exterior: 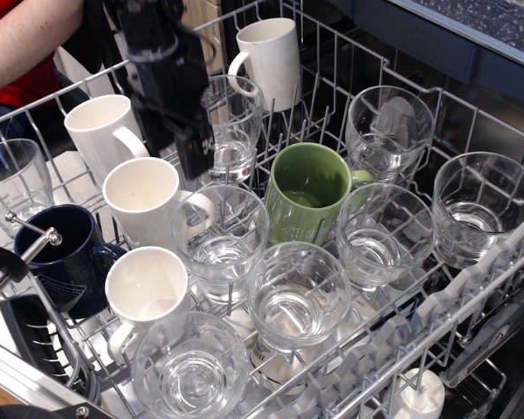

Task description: Pick up any cup

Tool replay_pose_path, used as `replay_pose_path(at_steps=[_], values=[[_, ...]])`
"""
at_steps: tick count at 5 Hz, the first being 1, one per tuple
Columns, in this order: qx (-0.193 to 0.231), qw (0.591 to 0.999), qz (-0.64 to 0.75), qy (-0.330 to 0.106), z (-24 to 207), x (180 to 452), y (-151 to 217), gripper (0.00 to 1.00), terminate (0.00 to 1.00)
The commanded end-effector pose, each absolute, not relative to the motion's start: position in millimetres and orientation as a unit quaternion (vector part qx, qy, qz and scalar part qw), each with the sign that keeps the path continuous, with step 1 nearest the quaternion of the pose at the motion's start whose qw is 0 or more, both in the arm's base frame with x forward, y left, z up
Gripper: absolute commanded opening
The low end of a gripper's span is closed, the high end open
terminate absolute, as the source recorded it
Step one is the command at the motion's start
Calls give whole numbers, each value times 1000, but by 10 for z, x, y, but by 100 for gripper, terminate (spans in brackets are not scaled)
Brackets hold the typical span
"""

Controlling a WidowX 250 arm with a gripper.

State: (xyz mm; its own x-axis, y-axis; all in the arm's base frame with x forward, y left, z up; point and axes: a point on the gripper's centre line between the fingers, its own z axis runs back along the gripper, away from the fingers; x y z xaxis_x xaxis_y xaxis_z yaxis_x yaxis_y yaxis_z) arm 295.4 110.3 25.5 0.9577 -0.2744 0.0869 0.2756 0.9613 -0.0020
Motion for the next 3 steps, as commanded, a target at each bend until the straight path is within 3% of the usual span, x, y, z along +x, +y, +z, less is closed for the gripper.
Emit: replay_pose_path(at_steps=[1, 3], values=[[25, 990, -122, -68, -39, 3032, 1084, 100, 0], [50, 991, -105, -69, -377, 3150, 1126, 100, 0]])
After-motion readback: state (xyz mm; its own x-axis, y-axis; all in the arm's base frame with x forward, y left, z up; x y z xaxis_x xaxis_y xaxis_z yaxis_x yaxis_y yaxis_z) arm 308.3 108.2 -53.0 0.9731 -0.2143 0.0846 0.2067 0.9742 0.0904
